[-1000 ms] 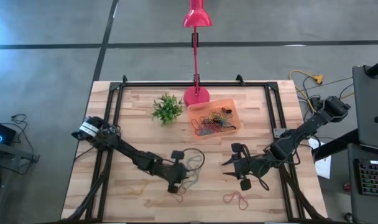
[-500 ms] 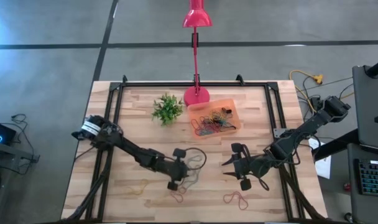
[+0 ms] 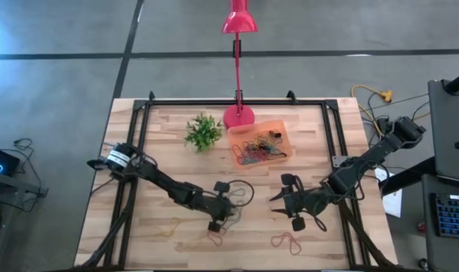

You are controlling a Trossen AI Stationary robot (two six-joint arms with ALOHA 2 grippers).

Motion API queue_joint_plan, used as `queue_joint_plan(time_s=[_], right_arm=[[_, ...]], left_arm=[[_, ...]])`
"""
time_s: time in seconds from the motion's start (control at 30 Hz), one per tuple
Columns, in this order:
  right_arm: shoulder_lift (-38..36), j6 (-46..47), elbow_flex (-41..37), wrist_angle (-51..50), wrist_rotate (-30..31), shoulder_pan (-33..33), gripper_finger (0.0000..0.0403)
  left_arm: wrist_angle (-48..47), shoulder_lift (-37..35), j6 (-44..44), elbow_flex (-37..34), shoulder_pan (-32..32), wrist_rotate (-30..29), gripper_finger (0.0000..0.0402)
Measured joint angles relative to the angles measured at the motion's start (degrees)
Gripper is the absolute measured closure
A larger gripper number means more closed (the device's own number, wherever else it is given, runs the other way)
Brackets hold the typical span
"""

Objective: Pick and place rubber bands into bin
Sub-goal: Put the blue rubberband into the orange container

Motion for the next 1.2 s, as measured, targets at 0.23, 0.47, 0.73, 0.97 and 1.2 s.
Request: queue_joint_plan(time_s=[0.23,0.47,0.73,0.97,1.2], right_arm=[[0.0,0.1,-0.1,0.1,0.0,0.0,0.0255],[0.0,0.2,-0.1,0.1,0.0,0.0,0.0255],[0.0,0.2,-0.1,0.1,0.0,0.0,0.0255],[0.0,0.2,-0.1,0.1,0.0,0.0,0.0255],[0.0,0.2,-0.2,0.1,0.0,0.0,0.0255]], left_arm=[[-0.4,-0.4,0.0,-0.1,1.8,-0.5,0.0301],[-0.4,-0.3,-0.2,-0.2,3.9,-0.9,0.0301],[-0.4,-0.3,0.4,-0.2,4.9,-4.9,0.0301],[-0.5,-0.3,1.8,-0.3,5.4,-6.7,0.0301],[-0.9,-0.3,0.2,-0.4,6.9,-5.8,0.0301]])
